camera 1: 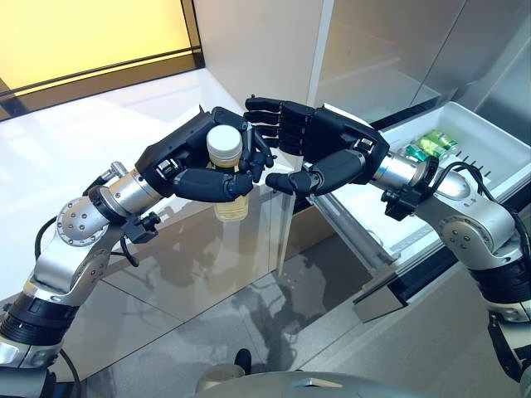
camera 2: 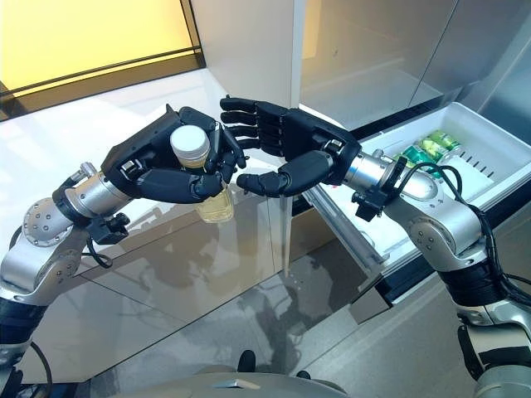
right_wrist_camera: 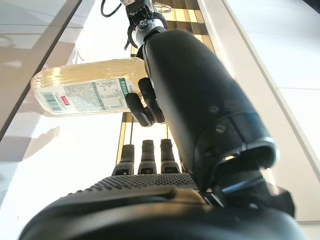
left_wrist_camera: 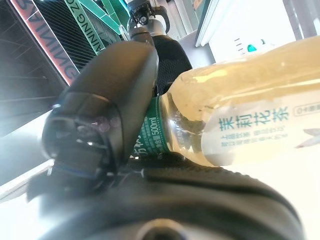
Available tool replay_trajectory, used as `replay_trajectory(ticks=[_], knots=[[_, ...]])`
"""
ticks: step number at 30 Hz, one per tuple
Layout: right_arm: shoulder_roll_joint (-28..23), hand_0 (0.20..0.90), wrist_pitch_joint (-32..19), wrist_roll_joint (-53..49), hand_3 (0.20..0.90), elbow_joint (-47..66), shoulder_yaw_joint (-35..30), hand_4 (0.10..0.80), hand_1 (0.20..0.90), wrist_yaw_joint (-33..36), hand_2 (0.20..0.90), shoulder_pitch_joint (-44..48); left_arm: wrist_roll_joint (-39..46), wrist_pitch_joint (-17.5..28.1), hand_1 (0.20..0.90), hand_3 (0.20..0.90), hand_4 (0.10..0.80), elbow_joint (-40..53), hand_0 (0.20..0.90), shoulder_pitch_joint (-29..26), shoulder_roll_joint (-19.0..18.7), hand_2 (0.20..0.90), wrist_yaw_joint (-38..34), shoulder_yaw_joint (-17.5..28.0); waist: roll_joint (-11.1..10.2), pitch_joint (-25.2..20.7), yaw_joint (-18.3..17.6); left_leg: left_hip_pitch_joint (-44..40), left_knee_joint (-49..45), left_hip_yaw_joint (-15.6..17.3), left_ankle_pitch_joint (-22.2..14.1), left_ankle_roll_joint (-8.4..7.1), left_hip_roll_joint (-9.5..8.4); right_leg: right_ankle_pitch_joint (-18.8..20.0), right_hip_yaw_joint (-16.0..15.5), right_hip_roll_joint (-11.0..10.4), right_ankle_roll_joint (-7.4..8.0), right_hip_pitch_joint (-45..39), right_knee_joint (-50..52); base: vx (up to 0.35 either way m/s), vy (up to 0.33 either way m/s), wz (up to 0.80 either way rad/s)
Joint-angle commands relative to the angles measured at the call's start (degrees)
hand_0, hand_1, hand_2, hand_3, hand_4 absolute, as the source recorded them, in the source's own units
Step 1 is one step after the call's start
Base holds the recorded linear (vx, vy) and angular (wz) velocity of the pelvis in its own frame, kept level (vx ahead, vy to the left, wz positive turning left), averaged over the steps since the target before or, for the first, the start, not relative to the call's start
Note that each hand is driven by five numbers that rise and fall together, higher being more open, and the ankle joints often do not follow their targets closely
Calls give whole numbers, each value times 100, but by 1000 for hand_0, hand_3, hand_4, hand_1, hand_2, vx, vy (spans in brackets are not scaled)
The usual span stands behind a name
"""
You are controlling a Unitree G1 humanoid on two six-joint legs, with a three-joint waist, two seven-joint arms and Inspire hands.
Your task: Put drinks into fridge and close the fridge
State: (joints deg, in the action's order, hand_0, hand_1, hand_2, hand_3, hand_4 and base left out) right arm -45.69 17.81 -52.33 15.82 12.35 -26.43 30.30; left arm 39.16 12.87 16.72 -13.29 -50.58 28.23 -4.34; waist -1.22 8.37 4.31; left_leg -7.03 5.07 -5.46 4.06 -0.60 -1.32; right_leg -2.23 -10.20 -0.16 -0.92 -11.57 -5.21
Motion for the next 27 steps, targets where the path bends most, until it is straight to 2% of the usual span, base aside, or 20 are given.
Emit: replay_trajectory(ticks=[1,7,14,27], knots=[[177,900,-374,-349,900,-81,23,800,900,40,900,448,283,1157,300,200,100,207,300,-1045,-152,300,-483,461,-92,-785,-62,-160,-7,37,-525,177,-272,359,291,-164,425,293,88,0,0,0],[134,900,-334,-406,900,-121,-3,800,900,51,900,476,87,1415,300,200,100,211,300,-1127,-270,300,-804,562,-93,-801,-61,-159,-7,46,-532,169,-268,353,296,-162,428,285,79,0,0,0],[79,900,-274,-374,900,-88,-6,800,900,-11,900,465,295,1438,300,200,100,216,300,-1145,-286,300,-743,636,-99,-802,-68,-158,-7,49,-534,168,-265,352,306,-162,431,294,85,0,0,0],[242,900,-78,-175,900,-385,481,800,900,46,900,823,530,1438,300,200,100,264,300,-1513,-158,300,-741,274,-103,-800,-47,-170,-7,45,-529,165,-264,349,298,-167,428,275,79,0,0,0]])
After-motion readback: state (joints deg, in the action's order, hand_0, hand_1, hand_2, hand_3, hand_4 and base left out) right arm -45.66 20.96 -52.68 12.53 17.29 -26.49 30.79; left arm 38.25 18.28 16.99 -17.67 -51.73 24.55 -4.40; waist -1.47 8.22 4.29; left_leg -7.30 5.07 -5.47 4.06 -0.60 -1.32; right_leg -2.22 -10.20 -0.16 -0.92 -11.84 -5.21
